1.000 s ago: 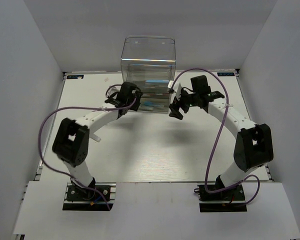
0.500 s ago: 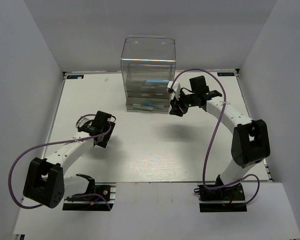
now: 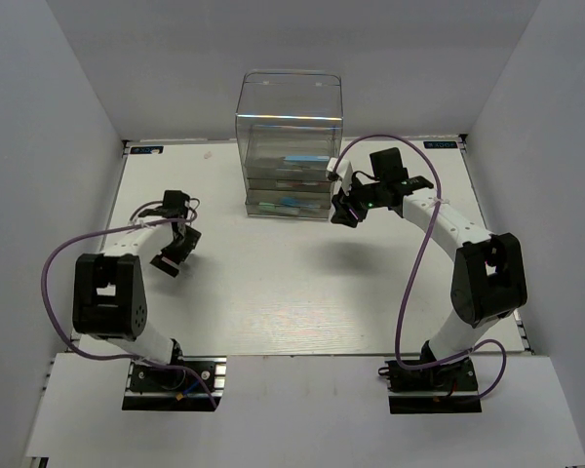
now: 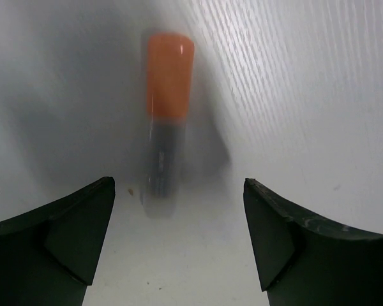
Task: Sort the stationery into containers
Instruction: Pick up the pen from the center of the board, then place the pen in the drawer.
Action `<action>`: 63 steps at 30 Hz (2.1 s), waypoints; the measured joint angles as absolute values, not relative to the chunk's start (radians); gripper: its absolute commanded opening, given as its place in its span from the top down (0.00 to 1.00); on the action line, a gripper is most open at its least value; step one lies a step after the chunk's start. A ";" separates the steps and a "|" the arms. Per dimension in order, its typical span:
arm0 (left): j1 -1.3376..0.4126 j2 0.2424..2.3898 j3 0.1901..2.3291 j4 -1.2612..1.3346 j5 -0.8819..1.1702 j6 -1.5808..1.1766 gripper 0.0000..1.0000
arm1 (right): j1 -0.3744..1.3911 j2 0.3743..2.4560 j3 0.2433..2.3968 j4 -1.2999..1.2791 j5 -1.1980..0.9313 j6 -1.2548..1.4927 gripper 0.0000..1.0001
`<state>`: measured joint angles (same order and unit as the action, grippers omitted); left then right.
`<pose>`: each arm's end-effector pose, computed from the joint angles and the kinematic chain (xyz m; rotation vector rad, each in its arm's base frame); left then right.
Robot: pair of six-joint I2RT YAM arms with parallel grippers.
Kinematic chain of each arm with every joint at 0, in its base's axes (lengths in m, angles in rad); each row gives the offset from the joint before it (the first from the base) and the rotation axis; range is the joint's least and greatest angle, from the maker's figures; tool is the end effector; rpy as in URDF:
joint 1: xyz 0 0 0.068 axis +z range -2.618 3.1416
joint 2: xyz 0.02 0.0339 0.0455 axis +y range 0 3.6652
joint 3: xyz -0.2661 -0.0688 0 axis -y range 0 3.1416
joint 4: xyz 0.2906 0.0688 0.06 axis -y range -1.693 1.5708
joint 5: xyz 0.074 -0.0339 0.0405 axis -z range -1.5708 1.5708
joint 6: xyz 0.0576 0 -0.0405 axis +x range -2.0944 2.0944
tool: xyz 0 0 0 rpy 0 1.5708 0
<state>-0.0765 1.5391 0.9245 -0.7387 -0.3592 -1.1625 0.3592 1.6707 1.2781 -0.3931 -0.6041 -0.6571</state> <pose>0.3118 -0.0036 0.1360 -1.4670 2.3253 0.2321 0.3853 0.1796 0.2367 -1.3361 1.8078 0.5500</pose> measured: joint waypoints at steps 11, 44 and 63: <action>0.044 1.713 1.032 -0.754 -0.353 -1.020 0.32 | 0.359 1.671 1.278 -0.392 -0.597 -0.657 0.47; -0.204 1.563 0.926 0.107 0.244 -1.279 1.00 | 0.353 1.679 1.280 -0.393 -0.601 -0.649 0.61; -0.484 1.819 1.126 0.131 -0.209 -1.673 1.00 | 0.335 1.674 1.260 -0.372 -0.578 -0.650 0.59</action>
<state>-0.4843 1.8191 1.1263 0.1310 -0.2089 -1.6726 0.3351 1.6745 1.2602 -0.3717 -0.5777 -0.6498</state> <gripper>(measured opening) 0.369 0.414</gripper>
